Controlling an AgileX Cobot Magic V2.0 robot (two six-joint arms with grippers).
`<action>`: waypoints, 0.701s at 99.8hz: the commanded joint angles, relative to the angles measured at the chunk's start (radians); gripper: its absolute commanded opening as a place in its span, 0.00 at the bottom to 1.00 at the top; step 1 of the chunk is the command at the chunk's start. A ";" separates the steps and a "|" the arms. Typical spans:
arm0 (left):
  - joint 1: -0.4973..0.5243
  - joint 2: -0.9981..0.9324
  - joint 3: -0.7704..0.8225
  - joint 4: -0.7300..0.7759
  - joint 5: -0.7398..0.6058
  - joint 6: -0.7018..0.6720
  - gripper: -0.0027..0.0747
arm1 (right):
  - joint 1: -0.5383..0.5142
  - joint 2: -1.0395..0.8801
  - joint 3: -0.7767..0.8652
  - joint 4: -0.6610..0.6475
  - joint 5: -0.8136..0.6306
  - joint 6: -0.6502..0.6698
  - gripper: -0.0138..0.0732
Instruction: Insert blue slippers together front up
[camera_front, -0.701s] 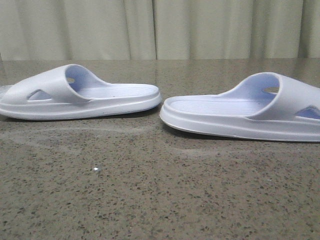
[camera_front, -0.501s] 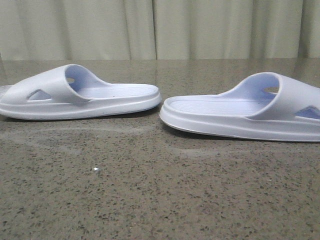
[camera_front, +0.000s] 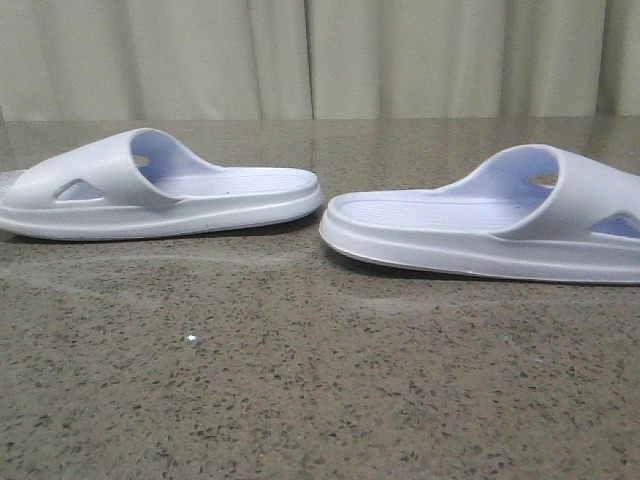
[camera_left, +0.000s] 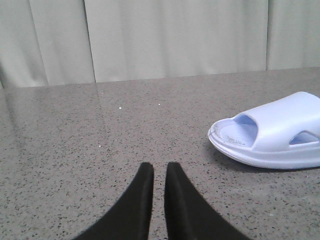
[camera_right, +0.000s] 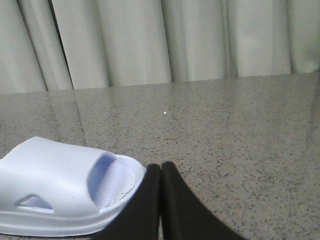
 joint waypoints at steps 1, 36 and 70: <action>0.000 -0.029 0.010 -0.009 -0.082 -0.008 0.06 | -0.006 -0.020 0.021 -0.001 -0.083 -0.007 0.04; 0.000 -0.029 0.010 -0.009 -0.082 -0.008 0.06 | -0.006 -0.020 0.021 -0.001 -0.083 -0.007 0.04; 0.000 -0.029 0.010 -0.009 -0.090 -0.008 0.06 | -0.006 -0.020 0.021 -0.001 -0.120 -0.007 0.04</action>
